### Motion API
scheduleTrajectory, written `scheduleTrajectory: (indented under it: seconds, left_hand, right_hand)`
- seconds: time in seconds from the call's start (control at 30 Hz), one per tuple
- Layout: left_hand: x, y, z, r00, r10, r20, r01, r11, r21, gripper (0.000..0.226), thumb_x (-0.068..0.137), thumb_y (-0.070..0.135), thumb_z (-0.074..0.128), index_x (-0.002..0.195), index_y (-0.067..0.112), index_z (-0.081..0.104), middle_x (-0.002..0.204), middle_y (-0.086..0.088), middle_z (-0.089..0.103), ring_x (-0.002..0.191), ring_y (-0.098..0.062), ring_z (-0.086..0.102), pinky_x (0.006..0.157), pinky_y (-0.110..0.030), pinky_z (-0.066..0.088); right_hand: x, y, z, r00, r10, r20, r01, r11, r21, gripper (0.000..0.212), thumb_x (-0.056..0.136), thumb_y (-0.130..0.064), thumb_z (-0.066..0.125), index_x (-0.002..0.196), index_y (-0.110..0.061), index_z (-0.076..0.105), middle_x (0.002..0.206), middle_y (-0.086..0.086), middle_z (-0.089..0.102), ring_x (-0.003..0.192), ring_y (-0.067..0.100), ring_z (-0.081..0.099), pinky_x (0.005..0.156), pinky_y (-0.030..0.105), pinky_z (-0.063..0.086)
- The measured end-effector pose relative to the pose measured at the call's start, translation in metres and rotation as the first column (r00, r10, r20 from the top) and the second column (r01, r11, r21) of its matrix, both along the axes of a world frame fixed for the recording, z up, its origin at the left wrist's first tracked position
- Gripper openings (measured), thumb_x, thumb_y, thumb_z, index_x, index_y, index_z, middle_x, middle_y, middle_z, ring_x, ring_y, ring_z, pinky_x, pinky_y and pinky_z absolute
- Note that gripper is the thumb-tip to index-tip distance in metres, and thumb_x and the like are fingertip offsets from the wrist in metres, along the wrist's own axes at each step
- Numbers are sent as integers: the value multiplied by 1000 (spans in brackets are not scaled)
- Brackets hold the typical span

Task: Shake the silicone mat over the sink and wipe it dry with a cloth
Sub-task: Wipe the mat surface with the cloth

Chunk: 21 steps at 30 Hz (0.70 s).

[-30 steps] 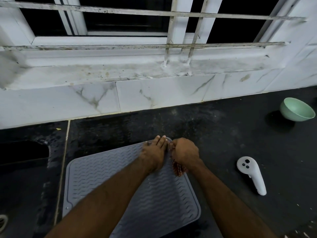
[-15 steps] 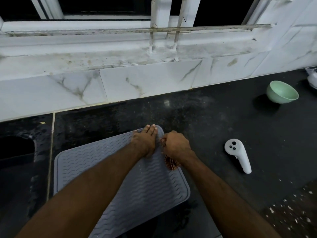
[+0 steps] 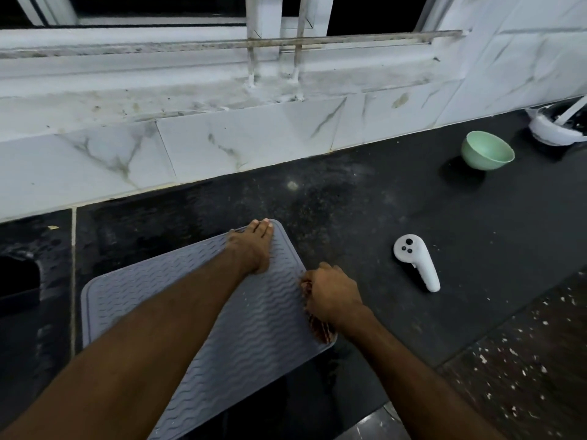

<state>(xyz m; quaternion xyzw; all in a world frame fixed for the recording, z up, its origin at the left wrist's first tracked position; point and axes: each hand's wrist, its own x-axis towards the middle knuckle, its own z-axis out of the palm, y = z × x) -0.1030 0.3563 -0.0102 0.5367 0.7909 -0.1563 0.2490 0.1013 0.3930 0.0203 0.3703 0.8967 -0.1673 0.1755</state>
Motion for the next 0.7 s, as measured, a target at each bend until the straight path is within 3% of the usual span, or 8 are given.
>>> scheduleTrajectory:
  seconds: [0.1,0.23,0.3,0.57,0.7]
  left_hand:
    - [13,1,9,997,-32,-74,40,994,102,85,96,29,49,158,14,-7,166,-2,-16,153,-25,-8,119,-59,10]
    - [34,3,3,995,-69,72,61,992,112,85,97,50,45,159,13,0,167,-4,-6,153,-25,1,122,-47,14]
    - [39,1,-3,993,-63,99,56,996,72,84,99,54,40,159,12,-1,167,-5,-5,153,-26,0,122,-48,13]
    - [34,-1,-15,994,-72,81,67,996,59,91,95,59,42,158,16,-7,166,-1,-13,153,-23,-7,121,-50,4]
    - [35,-2,-19,994,-86,61,83,995,58,90,95,58,39,157,15,-10,166,-3,-15,153,-24,-9,120,-53,-3]
  right_hand:
    - [-3,6,3,999,-23,-26,23,1000,10,34,94,-35,54,123,-21,64,121,6,58,112,28,57,91,41,52]
    - [-14,9,5,979,-62,-194,71,997,39,26,96,-41,52,108,-21,65,108,7,60,100,31,60,78,38,49]
    - [-13,5,-1,974,-77,-215,87,996,37,26,94,-40,53,110,-23,65,108,5,56,102,30,58,78,38,47]
    - [13,-7,-1,983,-110,-148,105,994,-41,27,92,-36,54,114,-26,64,115,1,51,110,24,53,86,40,49]
    - [39,-17,5,989,-145,-40,139,983,-123,18,88,-30,61,104,-24,67,111,1,59,101,21,61,88,41,55]
